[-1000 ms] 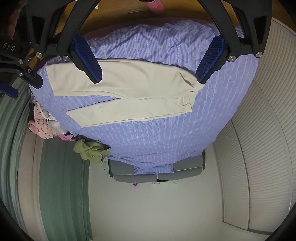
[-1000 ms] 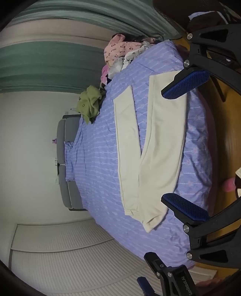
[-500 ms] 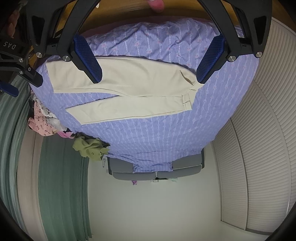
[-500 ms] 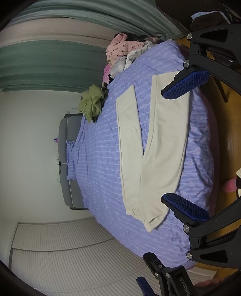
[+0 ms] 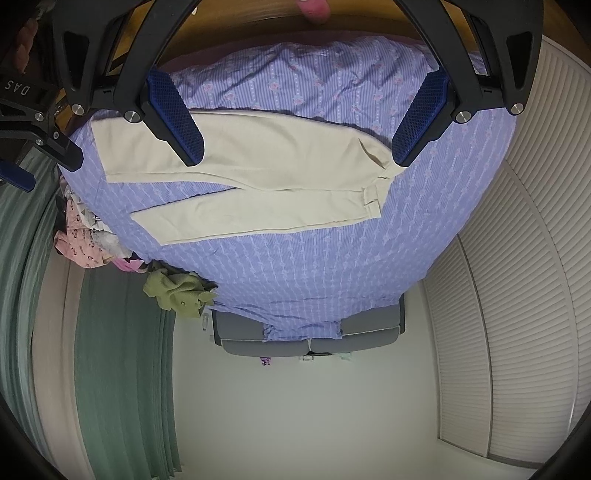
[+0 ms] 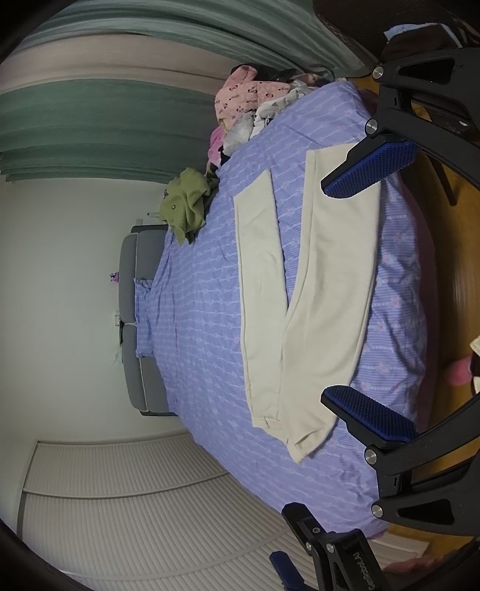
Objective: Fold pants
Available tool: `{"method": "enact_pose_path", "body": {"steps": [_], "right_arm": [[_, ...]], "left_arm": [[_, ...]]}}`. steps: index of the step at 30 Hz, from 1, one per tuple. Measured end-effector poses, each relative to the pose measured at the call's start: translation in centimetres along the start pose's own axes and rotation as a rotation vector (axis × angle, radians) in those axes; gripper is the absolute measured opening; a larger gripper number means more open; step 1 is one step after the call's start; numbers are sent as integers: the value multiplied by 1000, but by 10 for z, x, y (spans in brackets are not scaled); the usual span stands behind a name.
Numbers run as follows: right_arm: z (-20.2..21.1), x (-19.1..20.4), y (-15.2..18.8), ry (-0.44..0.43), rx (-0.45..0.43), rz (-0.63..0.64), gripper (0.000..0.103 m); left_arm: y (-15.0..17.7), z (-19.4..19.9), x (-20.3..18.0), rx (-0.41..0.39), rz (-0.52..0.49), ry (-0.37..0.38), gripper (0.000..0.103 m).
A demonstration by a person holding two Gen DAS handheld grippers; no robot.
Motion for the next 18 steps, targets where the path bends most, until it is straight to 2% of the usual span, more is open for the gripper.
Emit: {"method": "enact_pose_path", "body": {"steps": [18], "right_arm": [[2, -1, 0, -1, -6, 2, 103]], "left_arm": [[-4, 1, 1, -21, 0, -18, 103]]}}
Point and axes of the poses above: each gripper's, at about its wrist camera, not at the fingertips, and z roughly against the way its jaws point, x to its left, y to its underside, the point moved 10 cm from there along -z, roughly the way its jaws point, and after that the axes turned 11 degrees about -y, right-handed, at the moved point
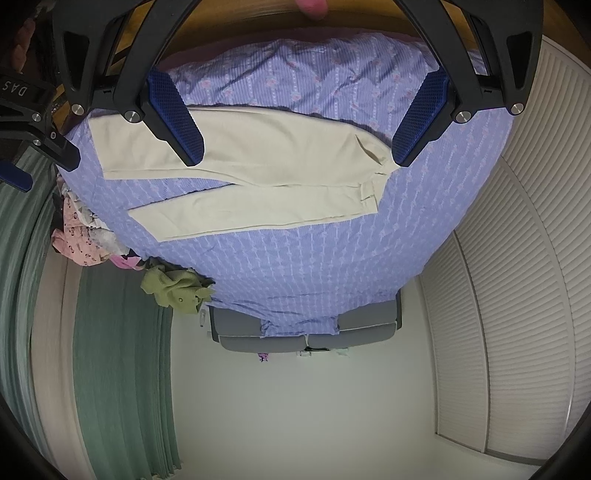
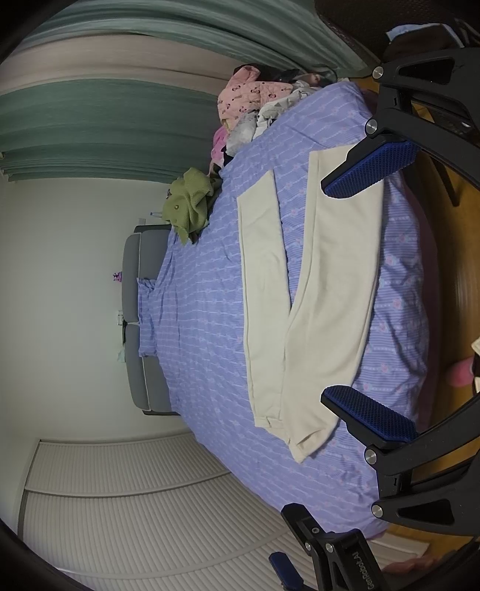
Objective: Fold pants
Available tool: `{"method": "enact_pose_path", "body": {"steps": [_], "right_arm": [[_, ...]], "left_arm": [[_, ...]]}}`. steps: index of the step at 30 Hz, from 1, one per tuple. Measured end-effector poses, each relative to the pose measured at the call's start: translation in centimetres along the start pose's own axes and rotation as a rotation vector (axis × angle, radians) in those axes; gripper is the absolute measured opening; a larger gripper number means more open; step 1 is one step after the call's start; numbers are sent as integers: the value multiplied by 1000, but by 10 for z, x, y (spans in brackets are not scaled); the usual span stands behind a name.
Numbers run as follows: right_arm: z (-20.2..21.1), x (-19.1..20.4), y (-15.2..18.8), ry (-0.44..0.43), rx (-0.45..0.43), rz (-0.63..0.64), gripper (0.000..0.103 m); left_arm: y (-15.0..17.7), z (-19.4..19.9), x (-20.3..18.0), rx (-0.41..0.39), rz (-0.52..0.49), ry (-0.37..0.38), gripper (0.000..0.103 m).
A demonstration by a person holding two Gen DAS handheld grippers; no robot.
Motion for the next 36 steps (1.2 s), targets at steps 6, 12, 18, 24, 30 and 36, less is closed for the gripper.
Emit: {"method": "enact_pose_path", "body": {"steps": [6, 12, 18, 24, 30, 36], "right_arm": [[1, -1, -1, -1, -1, -1, 103], [1, -1, -1, 0, -1, 0, 103], [-2, -1, -4, -4, 5, 0, 103], [-9, 0, -3, -11, 18, 2, 103], [-22, 6, -1, -21, 39, 12, 103], [-57, 11, 14, -44, 86, -24, 103]], "left_arm": [[-1, 2, 0, -10, -2, -1, 103], [-1, 2, 0, -9, 0, -2, 103], [-2, 1, 1, -7, 0, -4, 103], [-2, -3, 5, -2, 5, -14, 103], [1, -16, 9, 22, 14, -29, 103], [17, -46, 28, 71, 32, -69, 103]]}}
Point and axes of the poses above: each gripper's, at about its wrist camera, not at the fingertips, and z roughly against the way its jaws point, x to its left, y to its underside, the point moved 10 cm from there along -z, roughly the way its jaws point, and after that the axes turned 11 degrees about -y, right-handed, at the moved point
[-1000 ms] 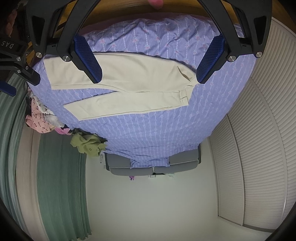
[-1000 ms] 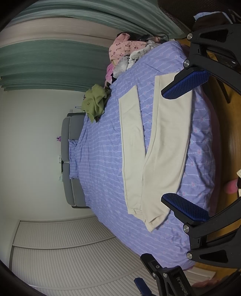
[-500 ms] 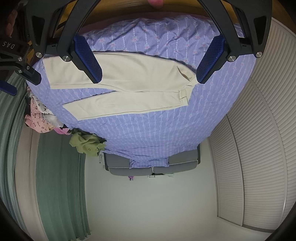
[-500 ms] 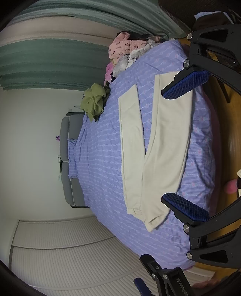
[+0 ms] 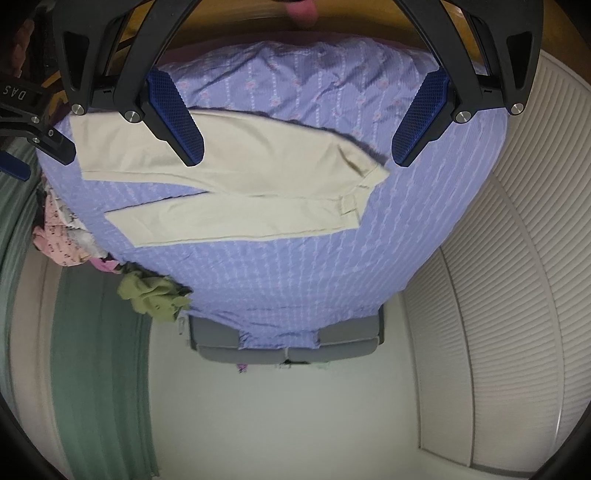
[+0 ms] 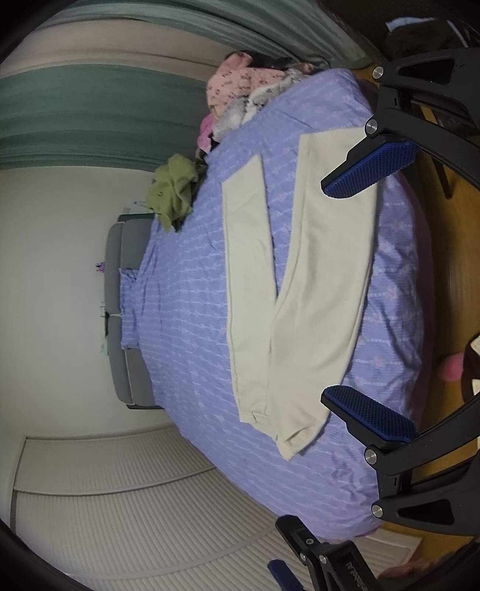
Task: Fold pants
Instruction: 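Lower both tools toward the trouser waistband and legs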
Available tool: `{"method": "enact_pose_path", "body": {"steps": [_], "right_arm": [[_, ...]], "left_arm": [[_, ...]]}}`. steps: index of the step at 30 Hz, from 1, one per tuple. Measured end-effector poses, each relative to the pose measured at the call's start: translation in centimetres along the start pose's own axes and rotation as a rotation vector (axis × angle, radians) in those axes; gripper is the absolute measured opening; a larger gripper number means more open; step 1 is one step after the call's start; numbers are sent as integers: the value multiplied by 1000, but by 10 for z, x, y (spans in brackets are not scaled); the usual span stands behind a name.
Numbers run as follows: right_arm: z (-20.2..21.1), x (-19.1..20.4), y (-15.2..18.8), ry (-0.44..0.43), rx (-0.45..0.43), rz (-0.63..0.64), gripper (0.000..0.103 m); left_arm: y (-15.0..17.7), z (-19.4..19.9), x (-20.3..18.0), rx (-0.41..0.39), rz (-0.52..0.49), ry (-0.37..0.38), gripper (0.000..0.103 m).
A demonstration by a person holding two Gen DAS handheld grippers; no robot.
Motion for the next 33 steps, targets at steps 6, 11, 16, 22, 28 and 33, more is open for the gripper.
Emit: {"method": "enact_pose_path", "body": {"steps": [6, 11, 16, 22, 28, 33], "right_arm": [[-66, 3, 23, -29, 77, -97, 103], [-130, 12, 41, -17, 193, -187, 103], [-197, 29, 57, 13, 292, -272, 103], [-258, 46, 82, 45, 358, -346, 103], [-313, 46, 126, 43, 476, -453, 101], [-346, 39, 151, 59, 517, -537, 96]], "left_arm": [[12, -63, 21, 55, -48, -56, 103], [20, -134, 37, 127, -103, -53, 103], [24, -205, 46, 196, -144, -24, 103], [55, -274, 43, 299, -181, 13, 103], [95, -334, 41, 467, -92, 32, 103], [116, -380, 47, 558, 10, 36, 103]]}}
Point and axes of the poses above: each gripper's, at about its wrist camera, not at the fingertips, and z roughly against the way its jaws point, x to its left, y to its underside, the point moved 10 cm from there along -z, roughly the way its jaws point, and after that the axes turned 11 degrees about -y, right-handed, at the moved point
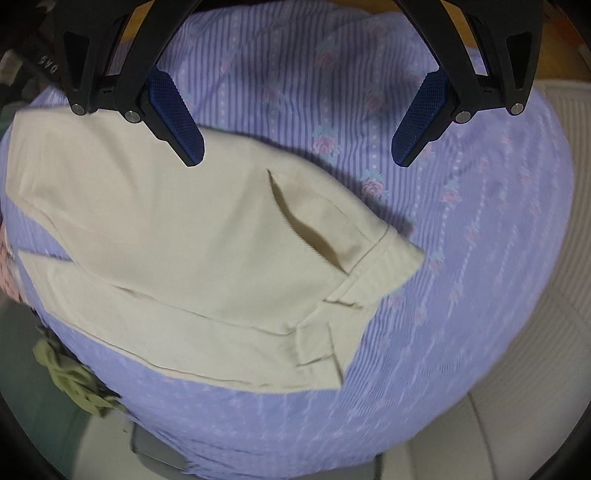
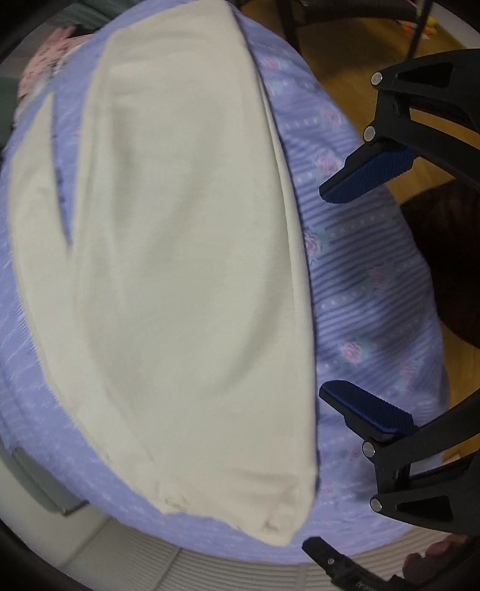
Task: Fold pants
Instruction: 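Lower both tools toward the trouser waistband and legs, then close the left tool on the waistband while the right tool grips the leg edge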
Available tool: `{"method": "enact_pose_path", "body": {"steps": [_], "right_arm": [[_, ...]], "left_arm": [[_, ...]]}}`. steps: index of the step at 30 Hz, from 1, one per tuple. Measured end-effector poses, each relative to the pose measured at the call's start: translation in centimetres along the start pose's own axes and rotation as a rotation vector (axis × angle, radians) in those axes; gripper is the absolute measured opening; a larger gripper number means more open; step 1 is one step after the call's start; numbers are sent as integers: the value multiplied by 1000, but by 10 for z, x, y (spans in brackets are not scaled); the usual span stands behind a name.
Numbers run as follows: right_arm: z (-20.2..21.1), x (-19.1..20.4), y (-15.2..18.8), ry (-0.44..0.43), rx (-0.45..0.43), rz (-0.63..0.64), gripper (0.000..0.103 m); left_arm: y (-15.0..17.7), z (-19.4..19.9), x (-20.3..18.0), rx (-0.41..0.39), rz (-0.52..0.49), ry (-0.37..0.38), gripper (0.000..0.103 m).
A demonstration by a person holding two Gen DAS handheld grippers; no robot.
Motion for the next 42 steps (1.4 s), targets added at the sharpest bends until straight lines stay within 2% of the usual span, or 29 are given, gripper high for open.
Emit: {"method": "enact_pose_path", "body": {"steps": [6, 9, 12, 18, 19, 20, 23, 26, 28, 29, 32, 36, 38, 42], "right_arm": [[-39, -3, 2, -30, 25, -176, 91], [-50, -2, 5, -49, 38, -213, 90], [-52, -9, 9, -63, 33, -261, 91], [-51, -33, 9, -76, 2, -351, 90], [-51, -36, 7, -72, -3, -354, 90], [-50, -39, 5, -71, -12, -361, 90], [-48, -48, -1, -63, -18, -396, 77], [-47, -53, -3, -36, 0, -392, 53], [-35, -50, -10, -3, 1, -339, 24], [-29, -49, -13, 4, -4, -316, 20], [2, -37, -28, -5, -43, -251, 15], [55, -18, -64, -2, -142, -162, 15], [77, -10, -93, -7, -193, -120, 15], [106, 13, -130, -36, -257, -77, 14]], "left_arm": [[-5, -41, 0, 60, 53, -3, 103], [-2, -57, -6, 89, 55, 3, 100], [-1, -71, -7, 135, 86, 42, 98], [-6, -87, -10, 191, 144, 121, 78], [-7, -87, -12, 189, 137, 125, 73], [-7, -85, -16, 182, 119, 129, 64], [-7, -75, -25, 169, 76, 129, 45], [-8, -66, -24, 172, 67, 133, 31], [-13, -54, -24, 163, 43, 147, 27], [-14, -47, -25, 155, 26, 150, 23], [-14, -25, -33, 136, -11, 157, 13], [-29, 5, -31, 109, -10, 180, 11], [-37, 16, -32, 92, -7, 190, 11], [-73, 34, -35, 45, 14, 196, 10]]}}
Point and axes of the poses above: each gripper's, at about its wrist camera, not at the fingertips, and z roughly against the way its jaws point, x to its left, y to its underside, the point moved 10 cm from there along -z, roughly the way its jaws point, and after that the axes turned 11 degrees about -y, right-handed, at the moved point
